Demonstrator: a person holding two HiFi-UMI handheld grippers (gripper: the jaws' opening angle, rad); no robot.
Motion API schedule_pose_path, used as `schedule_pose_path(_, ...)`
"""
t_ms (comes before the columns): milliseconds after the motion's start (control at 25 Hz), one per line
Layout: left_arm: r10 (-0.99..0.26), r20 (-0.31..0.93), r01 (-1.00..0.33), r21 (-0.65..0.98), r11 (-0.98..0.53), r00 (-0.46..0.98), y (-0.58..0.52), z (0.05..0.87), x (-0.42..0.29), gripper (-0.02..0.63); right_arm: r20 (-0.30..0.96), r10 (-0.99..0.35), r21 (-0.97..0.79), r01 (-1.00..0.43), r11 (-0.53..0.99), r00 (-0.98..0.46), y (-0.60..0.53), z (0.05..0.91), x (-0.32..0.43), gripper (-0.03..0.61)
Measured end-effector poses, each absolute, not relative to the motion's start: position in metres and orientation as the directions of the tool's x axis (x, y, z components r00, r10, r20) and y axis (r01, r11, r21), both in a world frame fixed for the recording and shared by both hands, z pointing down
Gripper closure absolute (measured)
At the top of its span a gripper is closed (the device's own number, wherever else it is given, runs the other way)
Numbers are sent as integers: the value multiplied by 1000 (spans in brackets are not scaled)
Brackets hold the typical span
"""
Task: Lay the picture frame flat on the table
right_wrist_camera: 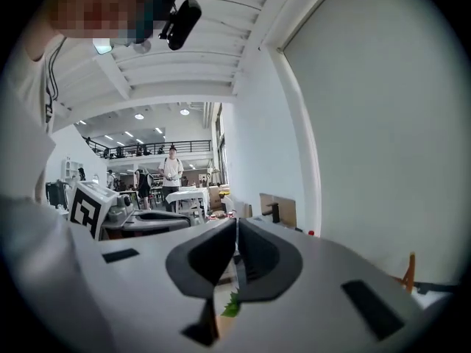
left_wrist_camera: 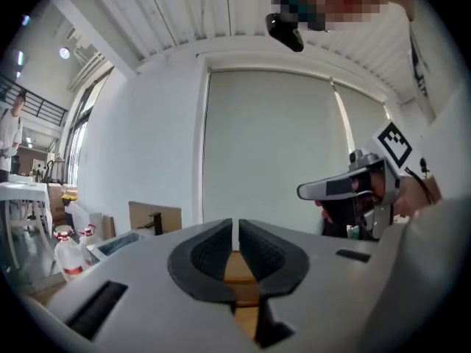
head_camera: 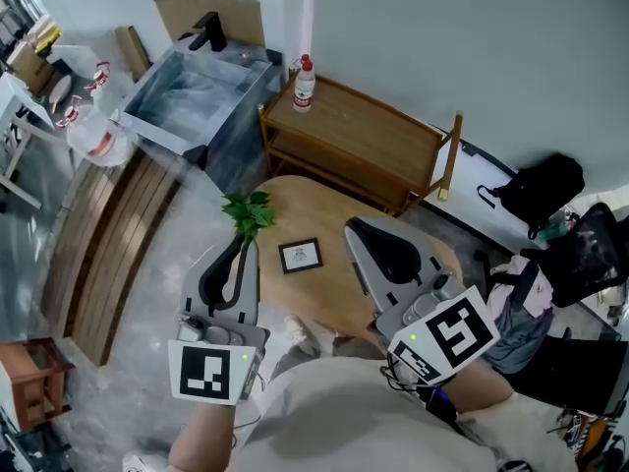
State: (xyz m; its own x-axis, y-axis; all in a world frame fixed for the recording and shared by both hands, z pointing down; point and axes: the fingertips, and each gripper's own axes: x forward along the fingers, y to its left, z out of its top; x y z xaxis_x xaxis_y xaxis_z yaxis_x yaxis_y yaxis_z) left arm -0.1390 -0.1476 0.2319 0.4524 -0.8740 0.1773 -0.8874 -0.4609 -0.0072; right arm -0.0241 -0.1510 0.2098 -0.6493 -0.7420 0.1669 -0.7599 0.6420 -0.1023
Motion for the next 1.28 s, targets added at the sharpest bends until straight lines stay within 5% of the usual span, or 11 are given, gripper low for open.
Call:
schedule_pose_path(640, -902, -8, -881, -220, -420, 432, -106, 141, -149, 589, -36, -791, 63, -791, 609, -611, -99, 106, -10, 581)
schedule_pose_path(1280, -899, -8, -876, -227, -425, 438, -83, 132, -142, 591, -37, -787, 131, -784, 607, -616, -81, 99, -14, 581)
